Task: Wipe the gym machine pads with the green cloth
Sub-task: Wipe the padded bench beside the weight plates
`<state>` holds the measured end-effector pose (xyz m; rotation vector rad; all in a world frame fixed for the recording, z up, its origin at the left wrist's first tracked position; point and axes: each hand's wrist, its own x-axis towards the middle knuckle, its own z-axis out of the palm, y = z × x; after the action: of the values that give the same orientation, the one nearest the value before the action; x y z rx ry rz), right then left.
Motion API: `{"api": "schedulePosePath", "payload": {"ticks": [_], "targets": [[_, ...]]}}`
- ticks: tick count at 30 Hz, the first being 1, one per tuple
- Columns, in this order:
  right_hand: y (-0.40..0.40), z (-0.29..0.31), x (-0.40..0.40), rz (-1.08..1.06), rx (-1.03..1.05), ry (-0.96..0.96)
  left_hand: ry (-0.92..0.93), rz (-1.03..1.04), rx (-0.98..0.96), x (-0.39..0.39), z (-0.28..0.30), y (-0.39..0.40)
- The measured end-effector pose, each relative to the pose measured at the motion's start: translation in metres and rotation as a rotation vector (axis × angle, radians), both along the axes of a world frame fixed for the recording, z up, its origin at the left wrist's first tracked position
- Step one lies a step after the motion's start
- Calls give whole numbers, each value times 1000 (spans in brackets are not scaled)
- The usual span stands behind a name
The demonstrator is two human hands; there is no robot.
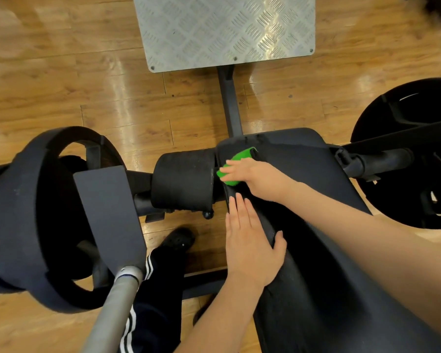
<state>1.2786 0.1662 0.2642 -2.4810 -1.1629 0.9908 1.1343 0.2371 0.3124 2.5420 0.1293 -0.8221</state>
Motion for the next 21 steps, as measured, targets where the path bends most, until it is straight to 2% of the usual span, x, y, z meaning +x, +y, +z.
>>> {"api": "schedulePosePath", "payload": {"ticks": [2, 4, 8, 10, 12, 15, 21], "targets": [[-10, -3, -2, 79, -5, 23, -9, -6, 11, 0, -1, 0], [-9, 4, -1, 17, -21, 34, -11, -8, 13, 0, -1, 0], [26, 9, 28, 109, -326, 33, 6, -22, 18, 0, -2, 0], [43, -3, 49, 27, -420, 61, 17, -21, 13, 0, -2, 0], [46, -16, 52, -171, -355, 15, 14, -18, 14, 0, -2, -1], [32, -15, 23, -376, -139, -171, -10, -9, 3, -2, -2, 0], [-8, -8, 16, -445, -243, -230, -31, -14, -5, -1, 0, -1]]}}
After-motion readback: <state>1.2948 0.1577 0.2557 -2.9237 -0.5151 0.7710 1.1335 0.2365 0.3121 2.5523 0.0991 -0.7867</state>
